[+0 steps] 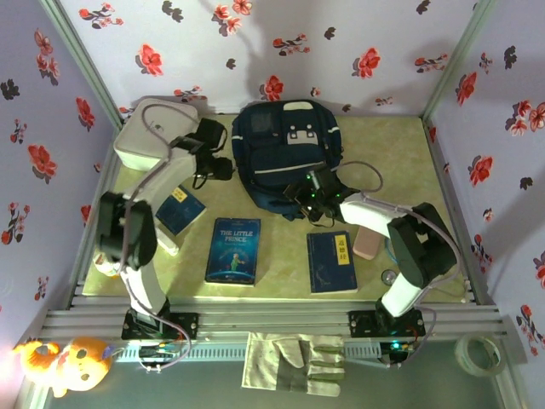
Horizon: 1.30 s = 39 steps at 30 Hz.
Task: Pack books, pencil case, and school supplies into a backpack
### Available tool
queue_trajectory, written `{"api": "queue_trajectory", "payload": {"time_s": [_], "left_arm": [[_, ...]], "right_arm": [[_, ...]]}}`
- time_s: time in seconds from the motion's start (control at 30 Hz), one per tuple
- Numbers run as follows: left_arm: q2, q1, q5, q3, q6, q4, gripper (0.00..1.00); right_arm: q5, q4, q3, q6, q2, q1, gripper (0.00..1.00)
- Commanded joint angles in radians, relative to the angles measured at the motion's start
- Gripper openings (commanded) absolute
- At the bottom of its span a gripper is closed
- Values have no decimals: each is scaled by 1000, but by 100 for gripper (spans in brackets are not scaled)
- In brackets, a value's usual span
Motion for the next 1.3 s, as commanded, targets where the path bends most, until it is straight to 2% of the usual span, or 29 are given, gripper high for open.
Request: {"api": "queue_trajectory", "payload": {"time_s": [0.0,0.27,0.6,0.83,1.07,1.27], "left_arm": [[-121,2,-2,-141,-93,-23,63],[-336,4,113,-474,-258,59,78],[-449,5,185,-646,-291,86,100],[-497,6,292,-761,-317,179,96],[-445,5,333,-782,-324,220,83],[-420,6,336,-801,-338,249,74]], "right_arm": [[64,-123,62,-174,-56,30,71],[117,-314,225,-385,29,240,69],[136,-390,361,-407,233,372,60],[128,-408,371,-398,296,386,52],[188,-482,475,-432,387,383,36],[254,-500,531,-450,437,367,29]]}}
